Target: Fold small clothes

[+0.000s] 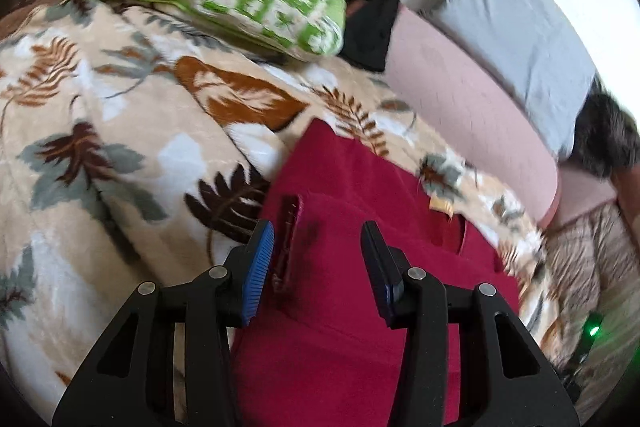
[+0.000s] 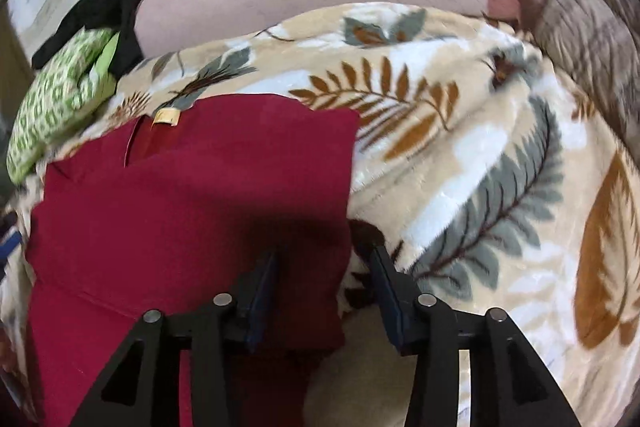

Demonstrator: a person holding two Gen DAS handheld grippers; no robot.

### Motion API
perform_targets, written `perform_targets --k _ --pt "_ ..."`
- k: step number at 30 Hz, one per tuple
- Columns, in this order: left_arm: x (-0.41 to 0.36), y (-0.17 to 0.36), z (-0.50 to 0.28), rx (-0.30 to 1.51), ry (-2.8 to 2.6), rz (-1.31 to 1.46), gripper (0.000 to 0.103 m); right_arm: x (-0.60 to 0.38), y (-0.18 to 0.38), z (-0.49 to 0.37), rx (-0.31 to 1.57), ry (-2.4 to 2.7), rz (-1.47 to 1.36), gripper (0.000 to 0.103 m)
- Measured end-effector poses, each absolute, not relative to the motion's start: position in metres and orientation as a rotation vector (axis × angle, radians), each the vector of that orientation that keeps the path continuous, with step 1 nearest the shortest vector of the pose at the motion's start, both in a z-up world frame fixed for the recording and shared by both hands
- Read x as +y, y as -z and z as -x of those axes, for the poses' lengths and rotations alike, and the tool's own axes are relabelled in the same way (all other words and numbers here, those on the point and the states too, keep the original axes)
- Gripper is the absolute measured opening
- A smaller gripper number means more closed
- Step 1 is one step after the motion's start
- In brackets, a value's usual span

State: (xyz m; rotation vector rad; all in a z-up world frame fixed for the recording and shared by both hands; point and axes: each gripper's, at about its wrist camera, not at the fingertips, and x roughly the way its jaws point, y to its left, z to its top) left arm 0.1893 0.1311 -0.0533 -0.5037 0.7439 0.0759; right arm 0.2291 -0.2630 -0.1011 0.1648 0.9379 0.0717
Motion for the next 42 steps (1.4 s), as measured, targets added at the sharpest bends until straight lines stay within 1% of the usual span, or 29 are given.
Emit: perform_targets --k 3,4,5,6,8,9,11,13,15,18,20,22,23,26,28,29,31,32,33,34,36,38,39,40,41,42 --pt "0.132 0.074 -0.201 0.838 -0.069 0.53 0.047 -0.257 0.091 -0.227 0.942 -0.042 -0.141 0.044" --pt "0.136 0.08 -0.203 0.843 -0.055 0.571 0.047 -0.257 0.082 -0.225 0.92 -0.017 -0.137 0.041" --pt "0.136 0.08 -0.205 0.837 -0.054 0.578 0.047 -0.255 0.071 -0.221 0.882 -0.004 -0.132 0.036" --pt "0.133 0.078 -0.207 0.838 -0.056 0.559 0.047 -0.254 0.061 -0.217 0.837 -0.003 -0.131 0.037" --pt "0.127 0.077 -0.208 0.841 -0.054 0.522 0.053 -0.247 0.043 -0.214 0.758 -0.038 -0.143 0.037" --pt "0.125 0.077 -0.208 0.839 -0.053 0.511 0.054 -0.237 0.038 -0.217 0.74 -0.095 -0.138 0.037" --pt "0.122 0.077 -0.208 0.84 -0.048 0.494 0.059 -0.211 0.042 -0.228 0.76 -0.189 -0.055 0.037" --pt "0.12 0.077 -0.209 0.843 -0.035 0.482 0.062 -0.194 0.059 -0.245 0.818 -0.222 0.044 0.036" --pt "0.121 0.076 -0.21 0.844 -0.026 0.486 0.062 -0.203 0.086 -0.262 0.895 -0.161 0.085 0.036" --pt "0.122 0.076 -0.215 0.856 -0.01 0.503 0.062 -0.246 0.1 -0.265 0.895 -0.118 -0.035 0.035" --pt "0.127 0.077 -0.215 0.857 -0.008 0.543 0.062 -0.257 0.099 -0.269 0.929 -0.05 -0.06 0.036" --pt "0.131 0.078 -0.213 0.851 -0.006 0.581 0.062 -0.264 0.093 -0.272 0.97 -0.042 -0.144 0.037" --pt "0.13 0.078 -0.213 0.851 -0.006 0.58 0.062 -0.262 0.086 -0.272 0.959 -0.038 -0.142 0.037" --pt "0.124 0.078 -0.213 0.85 -0.017 0.534 0.062 -0.238 0.056 -0.271 0.849 -0.096 -0.112 0.037" --pt "0.118 0.078 -0.213 0.853 -0.025 0.479 0.062 -0.225 0.053 -0.276 0.835 -0.156 -0.148 0.037" --pt "0.115 0.079 -0.213 0.856 -0.028 0.451 0.062 -0.219 0.064 -0.288 0.885 -0.154 -0.144 0.037" --pt "0.109 0.079 -0.215 0.868 -0.034 0.397 0.063 -0.22 0.099 -0.305 1.051 -0.11 -0.158 0.038" --pt "0.108 0.079 -0.216 0.871 -0.037 0.381 0.063 -0.225 0.103 -0.305 1.018 -0.113 -0.196 0.038" --pt "0.106 0.079 -0.217 0.875 -0.038 0.37 0.065 -0.227 0.101 -0.306 1.005 -0.104 -0.2 0.038" --pt "0.105 0.08 -0.218 0.878 -0.035 0.365 0.069 -0.225 0.099 -0.307 1.023 -0.091 -0.196 0.038" --pt "0.102 0.08 -0.22 0.883 -0.029 0.353 0.073 -0.214 0.087 -0.305 1.034 -0.044 -0.097 0.038" --pt "0.099 0.08 -0.222 0.891 -0.013 0.339 0.08 -0.2 0.066 -0.288 0.976 -0.033 -0.039 0.038" --pt "0.097 0.081 -0.222 0.896 -0.015 0.323 0.08 -0.195 0.058 -0.276 0.936 -0.076 -0.061 0.038" --pt "0.093 0.081 -0.223 0.902 -0.02 0.292 0.08 -0.19 0.052 -0.266 0.909 -0.11 -0.076 0.038" --pt "0.091 0.081 -0.222 0.91 -0.027 0.273 0.08 -0.179 0.05 -0.247 0.891 -0.13 -0.068 0.043" --pt "0.087 0.082 -0.222 0.913 -0.033 0.243 0.08 -0.171 0.054 -0.236 0.891 -0.134 -0.051 0.052"
